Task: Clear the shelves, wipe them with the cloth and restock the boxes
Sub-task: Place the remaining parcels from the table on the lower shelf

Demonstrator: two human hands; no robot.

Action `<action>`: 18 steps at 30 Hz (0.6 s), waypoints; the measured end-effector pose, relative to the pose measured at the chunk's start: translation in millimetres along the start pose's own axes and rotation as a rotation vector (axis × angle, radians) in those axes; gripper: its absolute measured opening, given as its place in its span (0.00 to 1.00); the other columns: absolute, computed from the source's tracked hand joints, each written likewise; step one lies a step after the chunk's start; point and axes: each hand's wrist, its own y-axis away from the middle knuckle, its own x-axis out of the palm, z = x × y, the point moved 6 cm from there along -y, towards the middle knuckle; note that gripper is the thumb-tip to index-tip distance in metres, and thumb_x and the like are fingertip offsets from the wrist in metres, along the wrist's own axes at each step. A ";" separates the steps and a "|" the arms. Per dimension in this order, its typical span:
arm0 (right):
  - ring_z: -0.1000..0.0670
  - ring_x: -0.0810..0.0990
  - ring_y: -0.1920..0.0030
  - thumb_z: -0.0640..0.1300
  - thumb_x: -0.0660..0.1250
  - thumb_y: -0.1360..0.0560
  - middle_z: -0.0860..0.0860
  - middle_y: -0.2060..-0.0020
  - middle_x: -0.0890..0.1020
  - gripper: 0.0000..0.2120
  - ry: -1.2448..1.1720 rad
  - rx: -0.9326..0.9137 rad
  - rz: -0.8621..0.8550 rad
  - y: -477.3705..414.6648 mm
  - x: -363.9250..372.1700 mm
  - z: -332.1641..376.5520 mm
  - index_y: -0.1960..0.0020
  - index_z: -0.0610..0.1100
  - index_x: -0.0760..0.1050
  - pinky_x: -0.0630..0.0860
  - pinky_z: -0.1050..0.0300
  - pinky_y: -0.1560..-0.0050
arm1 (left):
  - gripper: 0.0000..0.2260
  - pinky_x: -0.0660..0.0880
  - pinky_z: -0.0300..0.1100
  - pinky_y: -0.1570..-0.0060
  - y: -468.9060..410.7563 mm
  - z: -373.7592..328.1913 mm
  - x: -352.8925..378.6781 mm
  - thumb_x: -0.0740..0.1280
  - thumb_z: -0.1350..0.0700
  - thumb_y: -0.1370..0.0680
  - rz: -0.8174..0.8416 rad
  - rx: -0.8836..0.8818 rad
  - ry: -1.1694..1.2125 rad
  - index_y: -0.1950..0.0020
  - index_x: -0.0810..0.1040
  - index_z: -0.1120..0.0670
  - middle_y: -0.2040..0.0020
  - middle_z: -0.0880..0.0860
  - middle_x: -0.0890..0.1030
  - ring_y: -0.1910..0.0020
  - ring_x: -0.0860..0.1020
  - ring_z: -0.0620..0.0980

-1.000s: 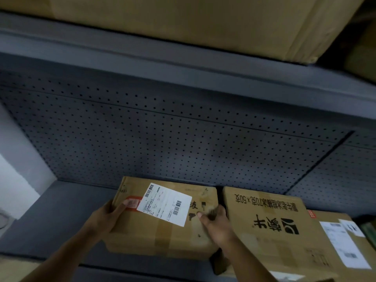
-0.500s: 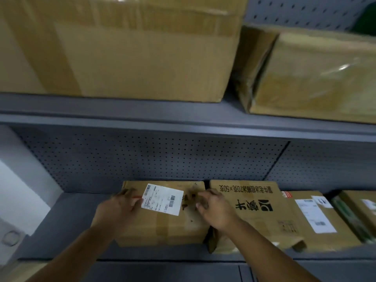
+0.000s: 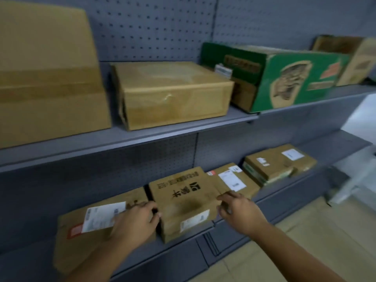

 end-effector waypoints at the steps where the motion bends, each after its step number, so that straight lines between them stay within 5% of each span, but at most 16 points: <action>1: 0.48 0.78 0.39 0.59 0.58 0.18 0.55 0.34 0.75 0.18 0.004 0.047 -0.016 11.1 -10.5 -18.5 0.31 0.57 0.73 0.73 0.53 0.45 | 0.16 0.75 0.41 0.55 -6.2 -16.2 -2.7 0.57 0.39 0.18 0.002 0.026 0.009 0.33 0.74 0.41 0.40 0.41 0.81 0.46 0.81 0.44; 6: 0.47 0.77 0.36 0.58 0.58 0.18 0.53 0.33 0.74 0.20 0.013 0.239 -0.099 70.8 -53.7 -115.9 0.29 0.55 0.72 0.74 0.51 0.39 | 0.16 0.78 0.42 0.58 -36.9 -107.4 -9.7 0.56 0.36 0.19 0.016 0.137 0.086 0.37 0.74 0.40 0.54 0.42 0.83 0.58 0.80 0.44; 10: 0.46 0.77 0.36 0.59 0.58 0.18 0.53 0.34 0.75 0.21 -0.038 0.375 -0.168 126.6 -77.7 -194.6 0.29 0.55 0.73 0.76 0.50 0.39 | 0.19 0.79 0.46 0.54 -65.6 -184.4 3.3 0.53 0.31 0.25 0.034 0.214 0.172 0.44 0.74 0.39 0.53 0.41 0.83 0.55 0.81 0.46; 14: 0.47 0.78 0.35 0.58 0.58 0.17 0.55 0.31 0.74 0.19 -0.025 0.505 -0.216 190.5 -94.2 -270.7 0.29 0.55 0.73 0.75 0.52 0.40 | 0.07 0.78 0.47 0.57 -73.2 -284.6 11.0 0.64 0.42 0.20 0.076 0.293 0.191 0.47 0.78 0.42 0.55 0.46 0.83 0.54 0.81 0.50; 18: 0.48 0.77 0.35 0.58 0.57 0.17 0.54 0.32 0.75 0.19 -0.026 0.613 -0.248 243.8 -105.0 -343.1 0.29 0.55 0.73 0.74 0.52 0.41 | 0.16 0.78 0.47 0.52 -85.6 -368.5 27.3 0.60 0.37 0.23 0.073 0.381 0.159 0.42 0.79 0.41 0.49 0.44 0.84 0.50 0.81 0.50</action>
